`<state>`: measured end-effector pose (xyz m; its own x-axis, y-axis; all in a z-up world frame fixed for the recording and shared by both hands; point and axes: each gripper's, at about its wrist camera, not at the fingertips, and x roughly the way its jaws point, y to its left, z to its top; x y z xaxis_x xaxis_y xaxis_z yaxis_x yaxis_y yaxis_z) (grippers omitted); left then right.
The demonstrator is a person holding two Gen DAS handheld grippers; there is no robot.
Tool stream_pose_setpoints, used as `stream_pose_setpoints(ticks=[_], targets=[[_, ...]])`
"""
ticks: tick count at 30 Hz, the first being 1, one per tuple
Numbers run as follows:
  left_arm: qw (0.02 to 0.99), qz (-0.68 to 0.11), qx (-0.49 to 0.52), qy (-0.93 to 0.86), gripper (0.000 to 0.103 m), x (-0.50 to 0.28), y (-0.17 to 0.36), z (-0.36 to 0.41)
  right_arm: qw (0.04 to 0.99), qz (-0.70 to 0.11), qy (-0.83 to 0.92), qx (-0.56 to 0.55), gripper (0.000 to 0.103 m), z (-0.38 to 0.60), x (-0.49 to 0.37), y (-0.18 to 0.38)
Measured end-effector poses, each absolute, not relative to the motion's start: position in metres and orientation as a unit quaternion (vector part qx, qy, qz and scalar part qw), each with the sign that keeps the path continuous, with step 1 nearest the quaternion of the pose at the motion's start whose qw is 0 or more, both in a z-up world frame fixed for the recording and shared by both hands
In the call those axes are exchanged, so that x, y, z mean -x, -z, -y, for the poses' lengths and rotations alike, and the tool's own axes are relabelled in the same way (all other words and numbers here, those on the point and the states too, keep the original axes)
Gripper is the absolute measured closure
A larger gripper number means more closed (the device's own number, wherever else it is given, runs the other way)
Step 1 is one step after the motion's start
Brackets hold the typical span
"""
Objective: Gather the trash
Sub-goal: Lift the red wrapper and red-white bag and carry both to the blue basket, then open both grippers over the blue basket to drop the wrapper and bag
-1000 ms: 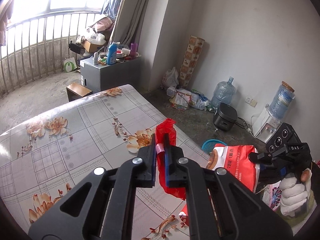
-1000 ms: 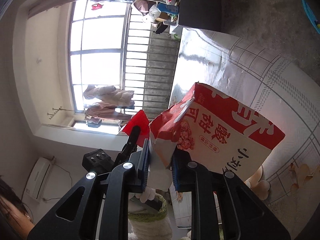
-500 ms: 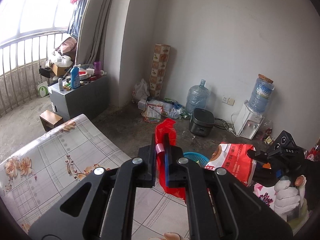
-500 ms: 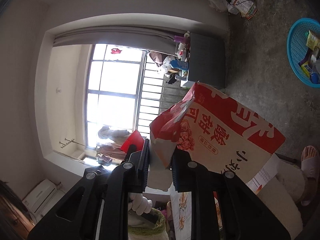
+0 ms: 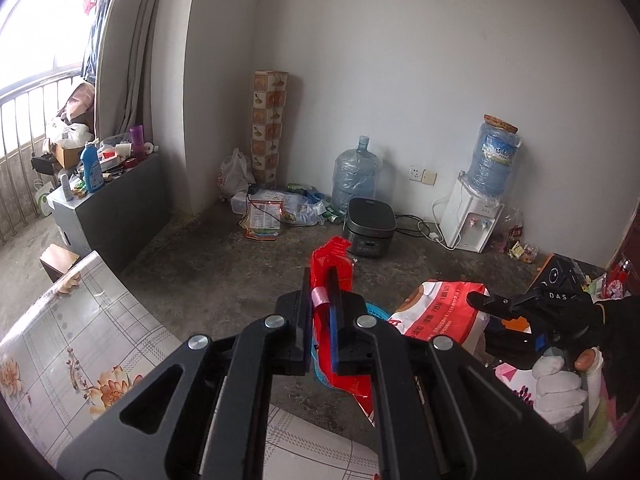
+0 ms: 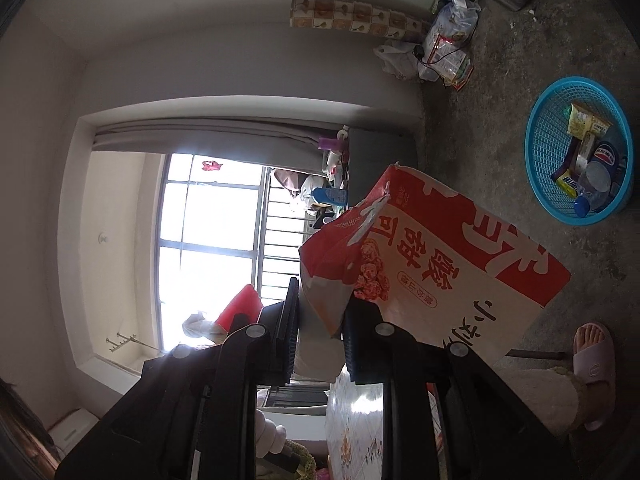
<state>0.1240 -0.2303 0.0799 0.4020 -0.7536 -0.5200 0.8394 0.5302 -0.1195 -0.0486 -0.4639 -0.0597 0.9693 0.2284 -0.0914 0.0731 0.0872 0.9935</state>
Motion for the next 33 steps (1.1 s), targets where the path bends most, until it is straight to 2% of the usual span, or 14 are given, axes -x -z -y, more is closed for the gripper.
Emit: stream_pose_setpoints(ticks=[11,20,22,23,24,25,29,33], targets=[[0.813,-0.292,-0.1,0.494,0.098,-0.142,-0.049,0.285,0.712,-0.117,0.036,-0.691,0.084,0.539,0.027,0.112],[0.799,-0.317,-0.116,0.498,0.098,-0.161,-0.019,0.318,0.665,-0.17,0.119,-0.718,0.083,0.596,-0.019,0.198],[0.796,-0.324,-0.119,0.498,0.098,-0.167,-0.013,0.321,0.647,-0.179,0.147,-0.726,0.08,0.609,-0.029,0.222],[0.795,-0.327,-0.12,0.498,0.098,-0.169,-0.009,0.324,0.642,-0.186,0.158,-0.727,0.071,0.616,-0.035,0.234],[0.793,-0.329,-0.121,0.497,0.098,-0.17,-0.007,0.326,0.631,-0.199,0.166,-0.732,0.051,0.623,-0.041,0.249],[0.792,-0.332,-0.122,0.498,0.098,-0.172,-0.004,0.328,0.612,-0.21,0.179,-0.741,0.045,0.629,-0.044,0.267],[0.789,-0.34,-0.126,0.496,0.098,-0.177,0.005,0.334,0.565,-0.225,0.218,-0.764,0.044,0.643,-0.042,0.319],[0.784,-0.349,-0.134,0.496,0.098,-0.183,0.014,0.343,0.577,-0.208,0.217,-0.76,0.043,0.642,-0.031,0.323]])
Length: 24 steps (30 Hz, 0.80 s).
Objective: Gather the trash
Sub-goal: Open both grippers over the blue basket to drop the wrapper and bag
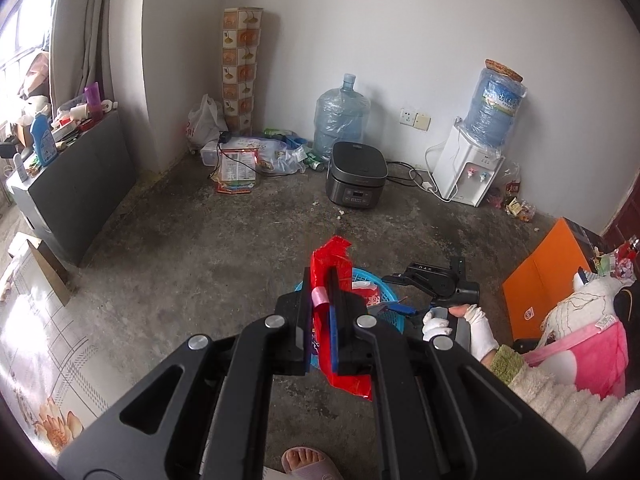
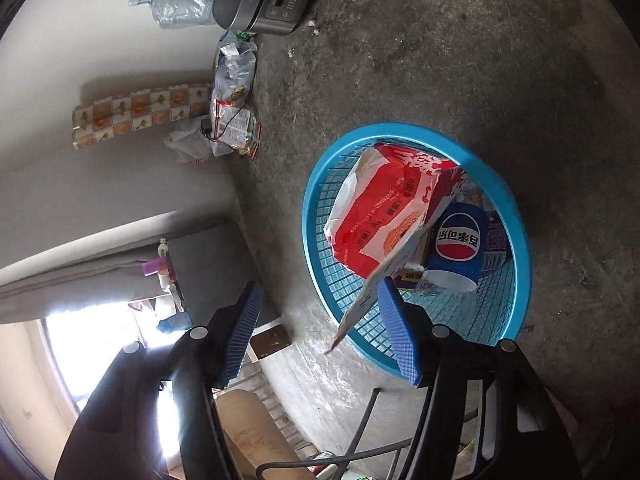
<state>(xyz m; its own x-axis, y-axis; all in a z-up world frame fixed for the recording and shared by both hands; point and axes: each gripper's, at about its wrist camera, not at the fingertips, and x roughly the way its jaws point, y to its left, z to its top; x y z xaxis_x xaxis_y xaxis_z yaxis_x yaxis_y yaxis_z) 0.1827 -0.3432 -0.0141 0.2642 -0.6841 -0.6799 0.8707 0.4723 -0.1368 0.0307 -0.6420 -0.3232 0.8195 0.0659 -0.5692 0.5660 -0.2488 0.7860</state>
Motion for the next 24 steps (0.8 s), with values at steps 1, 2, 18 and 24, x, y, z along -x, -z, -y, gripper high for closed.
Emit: stream_pose_setpoints(ticks=[1,2,18,24], targets=[[0.782,-0.353,-0.135,0.496,0.098,-0.184,0.017,0.346,0.582,-0.208,0.216,-0.755,0.043,0.641,-0.028,0.321],[0.779,-0.357,-0.135,0.497,0.098,-0.185,0.02,0.349,0.589,-0.202,0.215,-0.753,0.043,0.64,-0.024,0.318],[0.688,-0.578,-0.073,0.432,0.098,-0.225,0.156,0.462,0.651,-0.117,0.259,-0.704,0.043,0.6,0.063,0.256],[0.636,-0.695,0.02,0.335,0.098,-0.248,0.238,0.453,0.635,-0.106,0.27,-0.716,0.043,0.607,0.078,0.269]])
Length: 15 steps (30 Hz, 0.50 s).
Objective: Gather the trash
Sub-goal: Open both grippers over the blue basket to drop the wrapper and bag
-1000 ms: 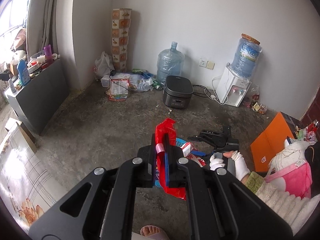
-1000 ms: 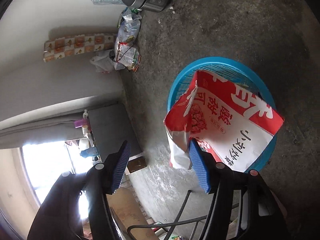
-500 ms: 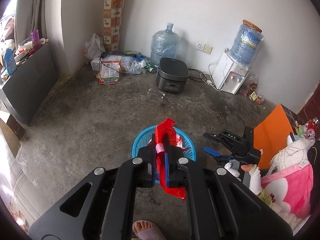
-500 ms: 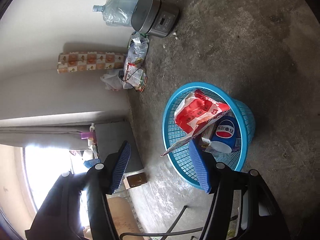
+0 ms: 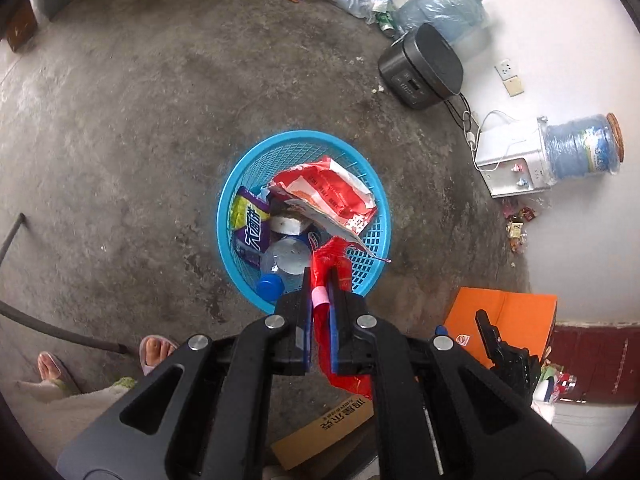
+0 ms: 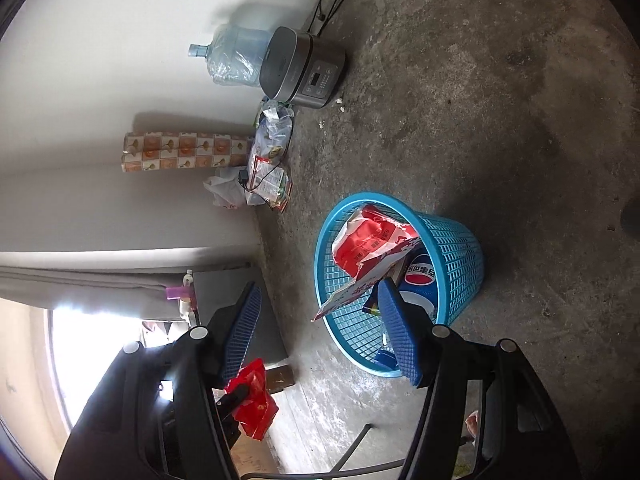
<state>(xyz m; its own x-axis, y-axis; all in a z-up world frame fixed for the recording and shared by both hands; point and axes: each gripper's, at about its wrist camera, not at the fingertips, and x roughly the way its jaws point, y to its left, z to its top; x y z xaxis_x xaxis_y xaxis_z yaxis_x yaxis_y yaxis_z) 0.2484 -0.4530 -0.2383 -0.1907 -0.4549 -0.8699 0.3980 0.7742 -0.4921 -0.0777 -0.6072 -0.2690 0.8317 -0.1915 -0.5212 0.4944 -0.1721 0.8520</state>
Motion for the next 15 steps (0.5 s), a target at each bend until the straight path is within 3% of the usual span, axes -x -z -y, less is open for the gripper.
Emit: stream_pose_setpoints(ticks=[6,8,10,15], targets=[[0.566,-0.773,0.107,0.267,0.098,-0.251,0.315,0.466,0.629,-0.103,0.273,-0.721,0.043,0.608,0.083,0.273],[0.541,-0.792,0.128,0.252,0.086,-0.247,0.338,0.47,0.627,-0.101,0.275,-0.722,0.043,0.609,0.086,0.273],[0.534,-0.799,0.157,0.227,0.059,-0.244,0.353,0.468,0.626,-0.1,0.276,-0.723,0.043,0.609,0.088,0.272],[0.536,-0.789,0.205,0.217,0.057,-0.241,0.347,0.456,0.631,-0.107,0.274,-0.718,0.043,0.605,0.087,0.267]])
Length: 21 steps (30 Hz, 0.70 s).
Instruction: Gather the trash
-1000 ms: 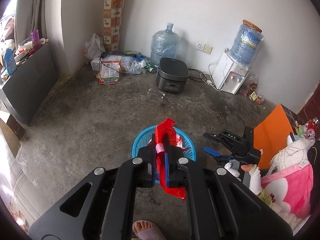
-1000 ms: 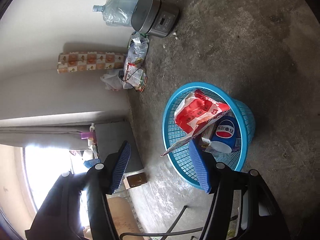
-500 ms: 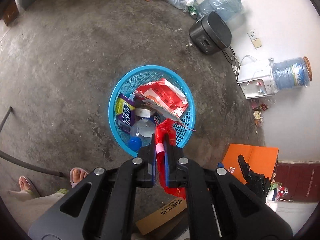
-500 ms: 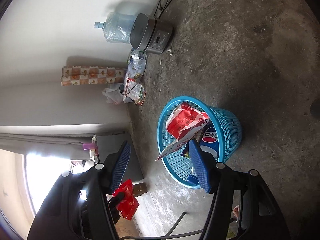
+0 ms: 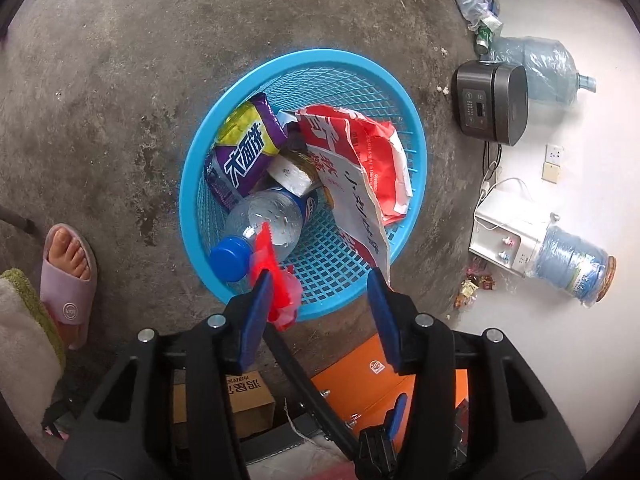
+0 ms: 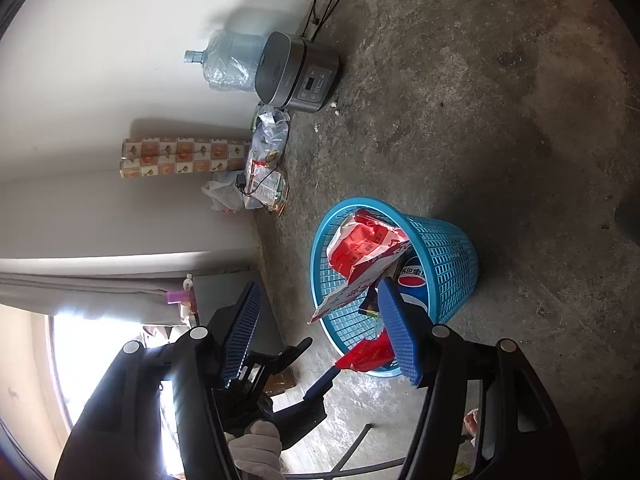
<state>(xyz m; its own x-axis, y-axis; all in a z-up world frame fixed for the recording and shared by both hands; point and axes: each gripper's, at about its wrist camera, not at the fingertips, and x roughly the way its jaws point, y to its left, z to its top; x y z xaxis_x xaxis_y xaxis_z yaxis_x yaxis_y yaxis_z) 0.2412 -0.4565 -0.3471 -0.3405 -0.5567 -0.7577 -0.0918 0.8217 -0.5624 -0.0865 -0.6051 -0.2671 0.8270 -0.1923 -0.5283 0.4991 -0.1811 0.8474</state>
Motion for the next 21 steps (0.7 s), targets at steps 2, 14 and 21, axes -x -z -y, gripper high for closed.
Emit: stream_pose_setpoints(ticks=[2,14,21], targets=[[0.543,-0.778,0.214,0.231,0.057,-0.245,0.33,0.453,0.634,-0.111,0.269,-0.717,0.043,0.602,0.083,0.265],[0.626,-0.655,0.194,0.377,0.053,-0.248,0.151,0.402,0.726,-0.146,0.223,-0.633,0.043,0.568,0.045,0.193],[0.736,-0.504,0.082,0.444,0.034,-0.2,0.022,0.324,0.828,-0.172,0.19,-0.498,0.043,0.521,0.021,0.107]])
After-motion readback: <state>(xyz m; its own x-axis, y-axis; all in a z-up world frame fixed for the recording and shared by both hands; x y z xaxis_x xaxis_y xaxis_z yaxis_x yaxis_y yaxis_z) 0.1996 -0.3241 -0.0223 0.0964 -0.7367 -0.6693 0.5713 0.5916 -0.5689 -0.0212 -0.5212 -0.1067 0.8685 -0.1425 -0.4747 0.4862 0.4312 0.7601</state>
